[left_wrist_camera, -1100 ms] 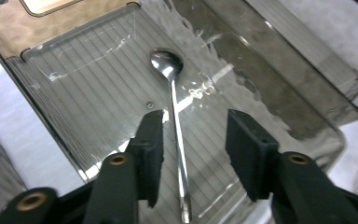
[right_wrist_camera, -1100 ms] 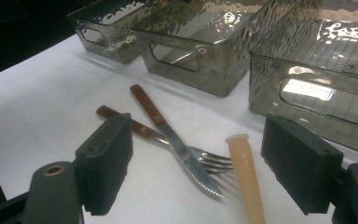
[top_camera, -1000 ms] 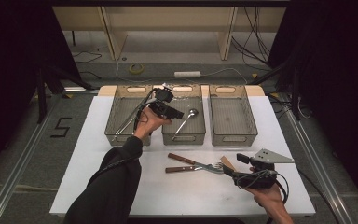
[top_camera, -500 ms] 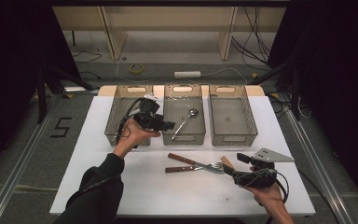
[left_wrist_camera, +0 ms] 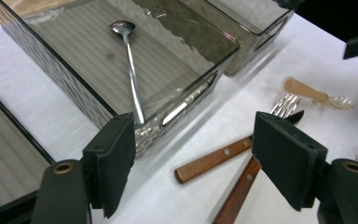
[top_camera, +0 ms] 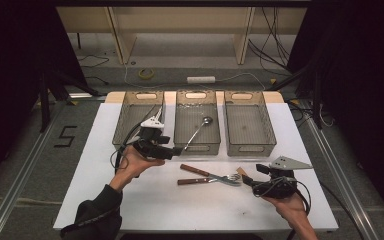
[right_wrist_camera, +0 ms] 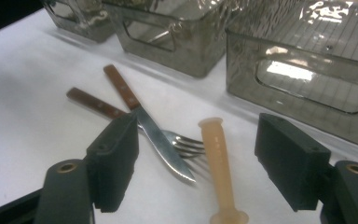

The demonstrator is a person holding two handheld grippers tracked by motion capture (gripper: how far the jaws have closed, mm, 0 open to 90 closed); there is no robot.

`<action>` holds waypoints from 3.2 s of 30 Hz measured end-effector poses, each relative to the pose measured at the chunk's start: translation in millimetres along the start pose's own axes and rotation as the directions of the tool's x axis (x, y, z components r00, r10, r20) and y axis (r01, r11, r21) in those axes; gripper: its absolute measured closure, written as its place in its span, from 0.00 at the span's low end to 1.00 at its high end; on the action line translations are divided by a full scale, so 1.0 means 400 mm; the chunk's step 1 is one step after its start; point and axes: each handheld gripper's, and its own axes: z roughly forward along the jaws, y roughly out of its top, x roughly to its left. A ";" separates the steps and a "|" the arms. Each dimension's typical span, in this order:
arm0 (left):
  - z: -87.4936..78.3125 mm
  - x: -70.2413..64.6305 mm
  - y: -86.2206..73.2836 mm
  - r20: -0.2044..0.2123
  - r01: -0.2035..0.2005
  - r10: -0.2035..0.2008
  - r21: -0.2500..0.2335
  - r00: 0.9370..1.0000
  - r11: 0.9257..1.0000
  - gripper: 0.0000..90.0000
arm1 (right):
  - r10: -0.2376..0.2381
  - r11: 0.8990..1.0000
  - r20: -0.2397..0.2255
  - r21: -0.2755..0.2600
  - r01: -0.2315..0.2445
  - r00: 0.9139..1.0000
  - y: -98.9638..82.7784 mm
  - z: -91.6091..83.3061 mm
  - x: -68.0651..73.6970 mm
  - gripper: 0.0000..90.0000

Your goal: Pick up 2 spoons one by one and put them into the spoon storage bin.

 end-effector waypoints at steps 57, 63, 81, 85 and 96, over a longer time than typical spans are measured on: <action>-0.115 -0.062 -0.240 0.027 0.004 -0.002 -0.090 1.000 0.996 0.25 | -0.050 0.955 -0.018 0.292 0.053 0.999 -0.024 0.096 -0.048 0.67; -0.114 -0.062 -0.239 0.028 0.002 0.000 -0.089 1.000 0.996 0.25 | -0.052 0.950 -0.020 0.308 0.055 0.998 -0.023 0.105 -0.050 0.70; -0.112 -0.061 -0.239 0.025 0.001 0.001 -0.086 1.000 0.996 0.25 | -0.071 0.939 -0.036 0.336 0.079 0.997 -0.021 0.122 -0.057 0.85; -0.111 -0.061 -0.239 0.026 0.001 0.001 -0.085 1.000 0.996 0.25 | -0.085 0.938 -0.040 0.334 0.093 0.996 -0.018 0.118 -0.051 0.86; -0.113 -0.061 -0.239 0.023 -0.002 0.004 -0.087 1.000 0.996 0.25 | -0.118 0.945 -0.020 0.304 0.118 0.993 -0.005 0.100 -0.045 0.86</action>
